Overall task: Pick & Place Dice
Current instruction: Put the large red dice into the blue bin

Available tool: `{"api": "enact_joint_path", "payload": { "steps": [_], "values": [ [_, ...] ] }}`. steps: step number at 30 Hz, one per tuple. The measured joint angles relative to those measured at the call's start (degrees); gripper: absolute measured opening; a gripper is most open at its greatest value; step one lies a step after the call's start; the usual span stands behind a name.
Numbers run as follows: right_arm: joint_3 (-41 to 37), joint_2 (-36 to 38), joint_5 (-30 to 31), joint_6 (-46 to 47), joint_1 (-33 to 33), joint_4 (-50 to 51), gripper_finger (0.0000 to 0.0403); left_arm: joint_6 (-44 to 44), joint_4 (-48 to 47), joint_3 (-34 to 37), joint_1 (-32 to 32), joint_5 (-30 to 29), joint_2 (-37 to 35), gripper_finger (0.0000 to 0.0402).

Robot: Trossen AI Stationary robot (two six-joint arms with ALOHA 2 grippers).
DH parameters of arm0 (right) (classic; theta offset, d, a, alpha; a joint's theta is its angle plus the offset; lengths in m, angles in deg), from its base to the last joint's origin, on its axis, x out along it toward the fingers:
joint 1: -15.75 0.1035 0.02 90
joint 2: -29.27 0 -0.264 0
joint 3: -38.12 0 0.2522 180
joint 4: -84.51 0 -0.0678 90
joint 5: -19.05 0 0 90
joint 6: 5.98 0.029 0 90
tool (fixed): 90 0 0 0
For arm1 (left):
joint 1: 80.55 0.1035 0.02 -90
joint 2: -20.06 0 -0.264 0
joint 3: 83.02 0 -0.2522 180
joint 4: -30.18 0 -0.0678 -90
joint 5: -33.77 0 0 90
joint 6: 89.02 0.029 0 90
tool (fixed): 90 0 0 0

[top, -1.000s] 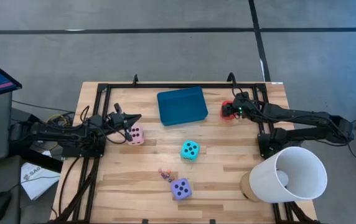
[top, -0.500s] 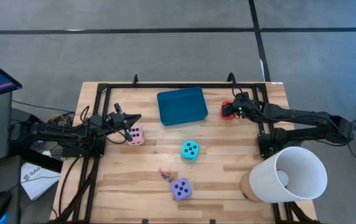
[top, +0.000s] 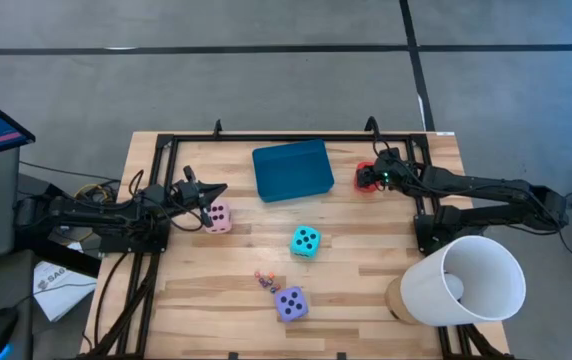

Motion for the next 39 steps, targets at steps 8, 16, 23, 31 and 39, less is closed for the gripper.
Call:
{"api": "enact_joint_path", "payload": {
  "steps": [8,16,23,31,39],
  "values": [
    [0.0,0.0,0.0,0.01,-0.01,-0.05,0.0244,0.0,0.01,0.0,0.01,0.18,-0.01,0.0006],
    [0.02,-0.02,-0.01,2.95,0.05,-1.3,0.0247,0.0,0.0,0.0,0.0,0.14,0.0,0.0006],
    [0.02,-1.32,4.5,6.82,2.59,-0.87,0.0289,-0.01,-0.01,-0.01,0.01,0.05,-0.01,0.0006],
    [0.02,-5.42,9.91,9.72,5.64,-2.24,0.0393,-0.01,0.0,0.01,0.01,-0.13,-0.01,0.0006],
    [5.18,-9.52,10.67,10.14,5.58,2.75,0.0396,0.0,-0.01,-0.01,0.01,-0.1,0.01,0.0006]
  ]
}}
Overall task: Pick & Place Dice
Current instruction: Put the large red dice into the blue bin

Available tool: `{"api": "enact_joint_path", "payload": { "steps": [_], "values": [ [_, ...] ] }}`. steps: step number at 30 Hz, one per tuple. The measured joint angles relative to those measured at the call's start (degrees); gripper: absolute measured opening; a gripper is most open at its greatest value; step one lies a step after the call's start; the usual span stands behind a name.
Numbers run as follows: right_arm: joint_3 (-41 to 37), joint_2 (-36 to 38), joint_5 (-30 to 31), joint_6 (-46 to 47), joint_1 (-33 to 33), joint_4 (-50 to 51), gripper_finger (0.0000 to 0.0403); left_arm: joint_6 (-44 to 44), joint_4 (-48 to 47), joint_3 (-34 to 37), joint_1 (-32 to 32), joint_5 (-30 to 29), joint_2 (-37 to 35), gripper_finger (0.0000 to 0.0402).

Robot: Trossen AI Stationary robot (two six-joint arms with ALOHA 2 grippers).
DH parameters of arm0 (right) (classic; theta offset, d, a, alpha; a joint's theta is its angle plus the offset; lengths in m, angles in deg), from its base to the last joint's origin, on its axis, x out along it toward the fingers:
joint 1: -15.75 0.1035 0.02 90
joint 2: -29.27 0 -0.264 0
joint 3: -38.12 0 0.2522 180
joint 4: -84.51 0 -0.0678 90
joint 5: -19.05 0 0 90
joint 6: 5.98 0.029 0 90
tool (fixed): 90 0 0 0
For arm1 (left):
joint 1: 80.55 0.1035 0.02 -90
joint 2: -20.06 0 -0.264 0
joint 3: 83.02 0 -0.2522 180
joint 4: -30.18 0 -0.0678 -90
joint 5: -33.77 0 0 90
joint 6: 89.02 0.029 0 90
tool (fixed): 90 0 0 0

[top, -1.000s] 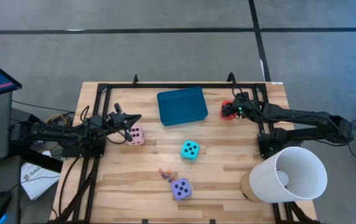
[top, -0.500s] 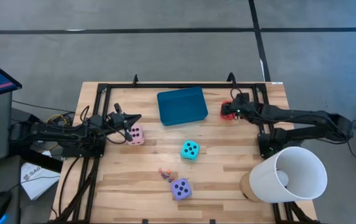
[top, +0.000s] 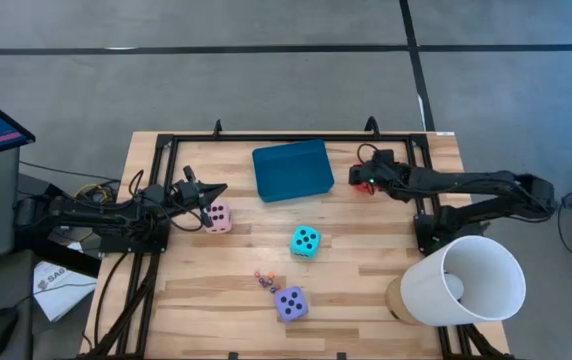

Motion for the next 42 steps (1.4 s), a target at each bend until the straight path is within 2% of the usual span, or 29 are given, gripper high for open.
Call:
{"api": "enact_joint_path", "payload": {
  "steps": [11,17,30,42],
  "values": [
    [11.2,-9.38,-2.0,7.7,-3.44,13.72,0.0399,0.0,-0.01,0.02,0.0,0.04,0.0,0.0006],
    [12.25,-12.21,-4.14,8.77,-3.98,14.27,0.04,0.0,0.0,0.0,0.0,0.12,-0.01,0.0006],
    [12.65,-12.18,-5.09,14.2,-3.91,18.01,0.04,0.0,0.01,0.0,0.0,0.24,-0.02,0.0006],
    [12.66,-12.14,-6.03,14.34,-3.91,18.44,0.04,0.0,0.0,0.02,-0.01,-0.03,-0.02,0.0006]
  ]
}}
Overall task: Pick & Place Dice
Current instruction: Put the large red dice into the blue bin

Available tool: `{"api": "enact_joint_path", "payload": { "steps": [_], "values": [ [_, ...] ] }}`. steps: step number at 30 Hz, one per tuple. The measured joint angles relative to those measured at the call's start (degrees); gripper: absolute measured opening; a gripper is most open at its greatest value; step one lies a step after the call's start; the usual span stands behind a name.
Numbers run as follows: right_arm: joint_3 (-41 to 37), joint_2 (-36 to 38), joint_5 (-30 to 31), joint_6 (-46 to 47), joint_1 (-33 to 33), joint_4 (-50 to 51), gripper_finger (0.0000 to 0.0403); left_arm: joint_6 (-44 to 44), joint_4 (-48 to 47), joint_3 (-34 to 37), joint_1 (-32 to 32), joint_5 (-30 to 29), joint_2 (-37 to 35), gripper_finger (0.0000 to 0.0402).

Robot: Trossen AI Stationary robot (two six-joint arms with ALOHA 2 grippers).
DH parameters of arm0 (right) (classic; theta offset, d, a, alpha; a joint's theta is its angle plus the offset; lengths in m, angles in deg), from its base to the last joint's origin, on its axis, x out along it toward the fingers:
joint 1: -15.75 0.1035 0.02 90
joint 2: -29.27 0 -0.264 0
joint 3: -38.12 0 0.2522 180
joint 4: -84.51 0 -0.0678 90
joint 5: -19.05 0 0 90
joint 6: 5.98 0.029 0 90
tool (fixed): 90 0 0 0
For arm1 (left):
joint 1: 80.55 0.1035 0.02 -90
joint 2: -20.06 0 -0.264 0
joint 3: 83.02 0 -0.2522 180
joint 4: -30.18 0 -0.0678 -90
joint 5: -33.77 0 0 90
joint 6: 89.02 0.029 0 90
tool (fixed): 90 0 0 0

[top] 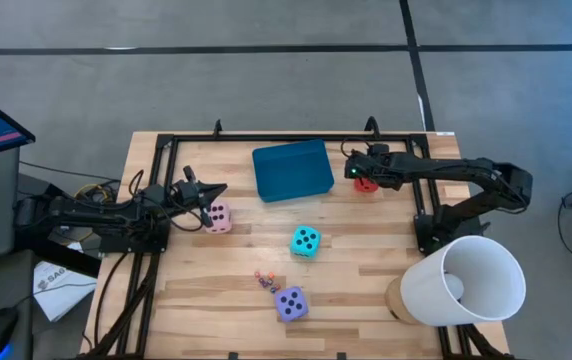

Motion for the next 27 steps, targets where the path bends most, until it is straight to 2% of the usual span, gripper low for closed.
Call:
{"api": "enact_joint_path", "payload": {
  "steps": [18,27],
  "values": [
    [-0.03,-0.07,-0.22,-0.28,-1.84,0.06,0.04,0.0,0.0,-0.02,0.02,0.07,0.0,0.0006],
    [0.01,-5.54,1.13,-0.7,-1.79,-1.77,0.04,0.0,0.0,-0.02,0.0,0.28,0.02,0.0006]
  ]
}}
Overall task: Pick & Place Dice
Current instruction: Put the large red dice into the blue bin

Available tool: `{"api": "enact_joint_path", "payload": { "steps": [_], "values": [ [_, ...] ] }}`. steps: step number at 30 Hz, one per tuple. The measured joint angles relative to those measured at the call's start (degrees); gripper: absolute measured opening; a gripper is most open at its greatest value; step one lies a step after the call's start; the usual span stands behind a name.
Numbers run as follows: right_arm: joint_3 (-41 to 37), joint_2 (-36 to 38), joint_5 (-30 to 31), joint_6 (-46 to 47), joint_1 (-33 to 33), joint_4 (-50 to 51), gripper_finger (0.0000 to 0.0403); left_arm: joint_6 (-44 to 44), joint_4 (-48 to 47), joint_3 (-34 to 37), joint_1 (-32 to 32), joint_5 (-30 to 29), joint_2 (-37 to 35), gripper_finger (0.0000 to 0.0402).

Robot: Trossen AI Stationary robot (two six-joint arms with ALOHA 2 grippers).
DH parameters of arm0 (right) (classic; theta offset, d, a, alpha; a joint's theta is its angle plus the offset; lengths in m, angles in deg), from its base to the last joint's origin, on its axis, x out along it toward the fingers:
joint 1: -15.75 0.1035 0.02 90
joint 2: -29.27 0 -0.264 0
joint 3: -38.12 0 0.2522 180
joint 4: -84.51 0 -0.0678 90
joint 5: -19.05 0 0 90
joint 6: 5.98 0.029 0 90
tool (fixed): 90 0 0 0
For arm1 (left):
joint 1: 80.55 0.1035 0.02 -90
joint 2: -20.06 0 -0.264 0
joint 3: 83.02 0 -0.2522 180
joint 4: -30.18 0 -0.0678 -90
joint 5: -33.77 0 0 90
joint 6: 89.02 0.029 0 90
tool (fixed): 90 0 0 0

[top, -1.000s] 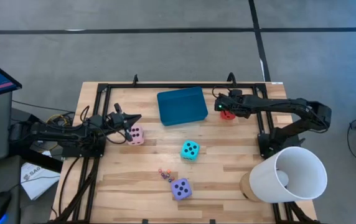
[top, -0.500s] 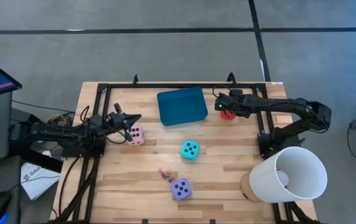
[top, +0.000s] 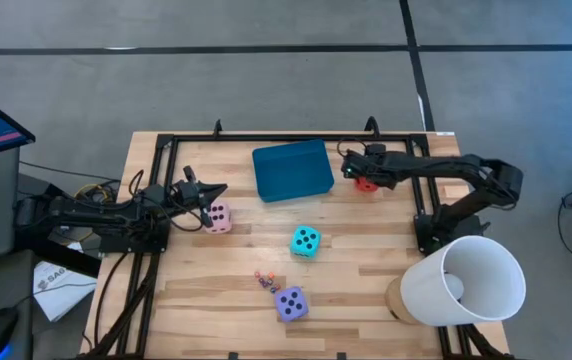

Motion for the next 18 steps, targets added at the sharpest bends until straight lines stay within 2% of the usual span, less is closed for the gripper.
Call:
{"api": "enact_joint_path", "payload": {
  "steps": [18],
  "values": [
    [-0.09,2.9,-1.55,-1.14,0.11,0.7,0.04,-0.01,0.0,0.0,0.0,-0.16,-0.01,0.0006]
  ]
}}
